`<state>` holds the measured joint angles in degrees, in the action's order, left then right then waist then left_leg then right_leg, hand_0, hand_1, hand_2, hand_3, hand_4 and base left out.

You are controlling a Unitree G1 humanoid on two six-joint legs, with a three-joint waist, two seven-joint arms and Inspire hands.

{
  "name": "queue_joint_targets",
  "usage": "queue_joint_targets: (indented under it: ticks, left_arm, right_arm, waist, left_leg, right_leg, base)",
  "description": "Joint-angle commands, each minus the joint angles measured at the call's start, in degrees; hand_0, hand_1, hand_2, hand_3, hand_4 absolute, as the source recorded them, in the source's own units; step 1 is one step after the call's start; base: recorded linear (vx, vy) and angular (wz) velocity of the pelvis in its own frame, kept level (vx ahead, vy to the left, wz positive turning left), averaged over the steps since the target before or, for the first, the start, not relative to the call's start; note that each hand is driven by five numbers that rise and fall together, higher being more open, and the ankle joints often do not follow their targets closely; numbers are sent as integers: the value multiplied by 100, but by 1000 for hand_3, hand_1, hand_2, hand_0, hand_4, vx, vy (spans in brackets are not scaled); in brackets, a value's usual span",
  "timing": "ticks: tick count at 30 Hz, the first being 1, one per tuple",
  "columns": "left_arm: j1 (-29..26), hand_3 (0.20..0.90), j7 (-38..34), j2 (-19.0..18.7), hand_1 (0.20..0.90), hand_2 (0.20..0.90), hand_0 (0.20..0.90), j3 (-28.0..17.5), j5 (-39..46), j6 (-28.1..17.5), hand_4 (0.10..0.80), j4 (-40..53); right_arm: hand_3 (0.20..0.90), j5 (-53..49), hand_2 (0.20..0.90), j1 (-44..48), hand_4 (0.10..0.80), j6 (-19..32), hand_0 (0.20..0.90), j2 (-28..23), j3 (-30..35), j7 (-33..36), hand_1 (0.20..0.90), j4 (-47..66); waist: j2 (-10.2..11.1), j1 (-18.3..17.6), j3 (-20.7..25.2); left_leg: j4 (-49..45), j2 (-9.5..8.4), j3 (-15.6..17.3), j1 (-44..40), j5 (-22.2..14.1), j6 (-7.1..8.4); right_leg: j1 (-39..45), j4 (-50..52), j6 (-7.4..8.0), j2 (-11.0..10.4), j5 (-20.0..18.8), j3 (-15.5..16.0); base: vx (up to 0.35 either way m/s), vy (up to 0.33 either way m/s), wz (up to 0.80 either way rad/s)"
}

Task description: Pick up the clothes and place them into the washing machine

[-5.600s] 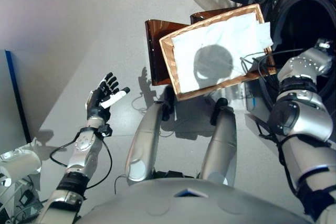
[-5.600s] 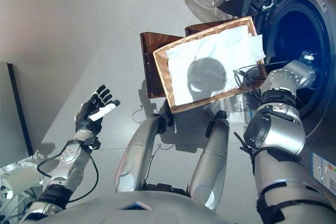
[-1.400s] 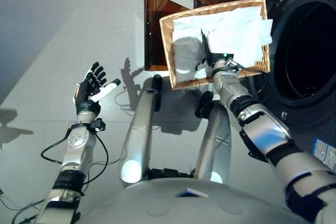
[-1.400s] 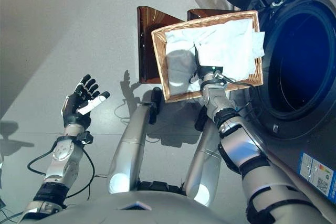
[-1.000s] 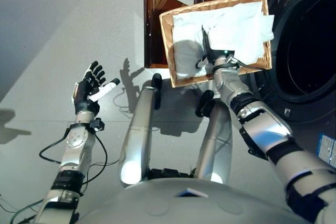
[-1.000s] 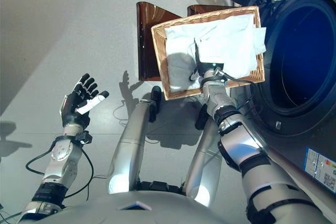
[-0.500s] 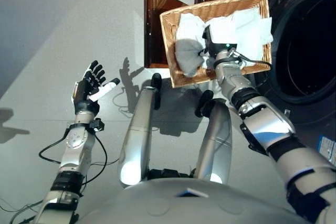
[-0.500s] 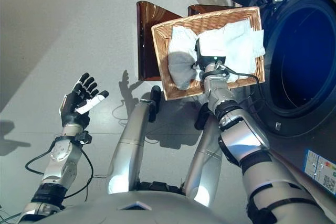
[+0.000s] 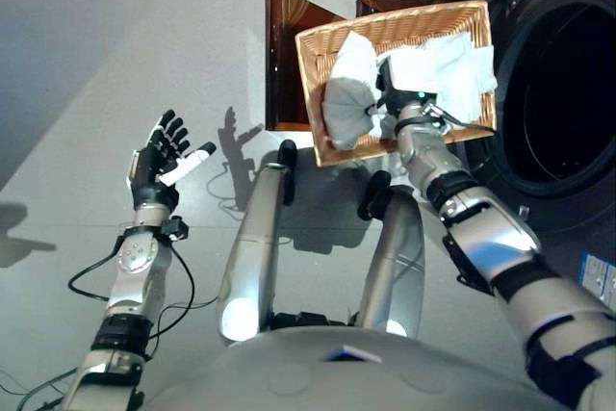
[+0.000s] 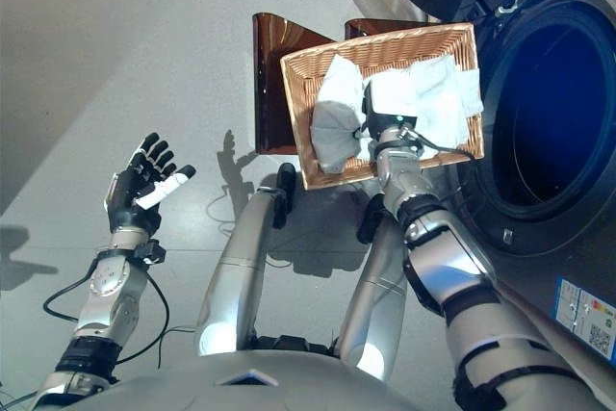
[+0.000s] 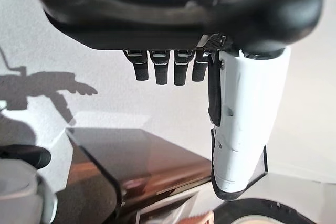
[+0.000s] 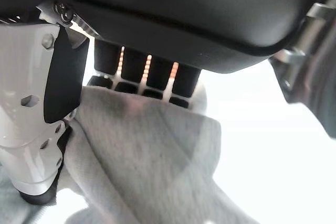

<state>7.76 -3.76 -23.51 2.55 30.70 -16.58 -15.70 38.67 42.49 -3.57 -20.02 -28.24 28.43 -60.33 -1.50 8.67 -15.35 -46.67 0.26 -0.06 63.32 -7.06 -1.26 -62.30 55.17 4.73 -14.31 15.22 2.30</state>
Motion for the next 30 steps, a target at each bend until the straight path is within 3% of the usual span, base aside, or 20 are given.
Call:
queue_joint_targets:
  ticks: [1,15,20,21,22,23,24,28,29,30]
  left_arm:
    - [158,900,-129,-309,900,900,900,-450,-159,-539,800,187]
    - [147,900,-15,-214,900,900,900,-372,-137,-622,800,-39]
    - [164,900,-21,-180,900,900,900,-315,-119,-586,800,27]
    - [148,900,-38,-127,900,900,900,-315,-132,-570,800,-24]
    - [146,900,-39,-132,900,900,900,-309,-132,-570,800,-25]
    - [125,900,-62,-75,900,900,900,-314,-133,-530,800,-48]
    - [124,900,-62,-80,900,900,900,-311,-133,-530,800,-50]
    - [123,900,-66,1,900,900,900,-316,-89,-460,800,-63]
    - [139,900,-34,20,900,900,900,-302,-20,-416,800,-48]
    - [139,900,-33,19,900,900,900,-301,-20,-416,800,-48]
  right_arm:
    - [200,-442,200,-338,300,243,200,-582,341,451,200,499]
    - [200,-2035,200,-1437,300,1159,200,-946,1657,620,200,1422]
    - [200,-3149,200,-1616,300,1610,200,-714,2340,647,200,1480]
    - [200,-3805,200,-1685,300,1915,200,-539,2665,585,200,1522]
    - [200,-3816,200,-1693,300,1919,200,-543,2673,575,200,1524]
    - [200,-4884,200,-1737,300,2358,200,-245,3039,355,200,1606]
    - [200,-4906,200,-1742,300,2365,200,-250,3045,335,200,1603]
    - [200,-7073,200,-1859,300,3044,200,301,3527,-547,200,1715]
    - [200,-8385,200,-1782,300,3376,200,570,3815,-1084,200,1688]
    - [200,-8397,200,-1780,300,3380,200,566,3816,-1097,200,1678]
  waist:
    - [-40,-108,144]
    - [-73,-279,259]
    - [-99,-325,319]
    - [-120,-361,369]
    - [-116,-353,371]
    - [-130,-387,401]
    - [-126,-382,400]
    - [-142,-403,387]
    - [-170,-400,380]
    - [-170,-399,380]
  left_leg:
    - [648,-23,158,-487,-246,66]
    - [1581,-122,260,-1330,75,66]
    - [1528,-106,232,-1342,62,66]
    - [1541,-100,232,-1370,53,63]
    - [1542,-100,234,-1372,52,63]
    - [1569,-89,228,-1403,55,71]
    - [1572,-90,228,-1408,55,72]
    - [1594,-63,259,-1458,53,95]
    - [1586,-67,257,-1470,42,100]
    - [1585,-67,258,-1470,42,100]
  right_leg:
    - [162,-758,-12,54,-621,-68]
    - [983,-1754,93,64,-926,-68]
    - [1011,-1717,76,61,-883,-50]
    - [1016,-1709,73,71,-865,-46]
    - [1016,-1708,73,71,-864,-48]
    - [1029,-1726,76,74,-858,-56]
    - [1033,-1727,76,73,-857,-56]
    - [1073,-1748,52,105,-821,-72]
    - [1069,-1729,41,117,-802,-83]
    - [1068,-1729,41,117,-802,-84]
  base:
    - [22,-16,-4]
    - [35,-13,-7]
    - [5,-9,-1]
    - [0,0,0]
    - [39,-9,-4]
    - [18,-12,-3]
    - [21,-13,-5]
    - [-6,-14,-5]
    - [-3,-16,-6]
    - [-13,-17,-6]
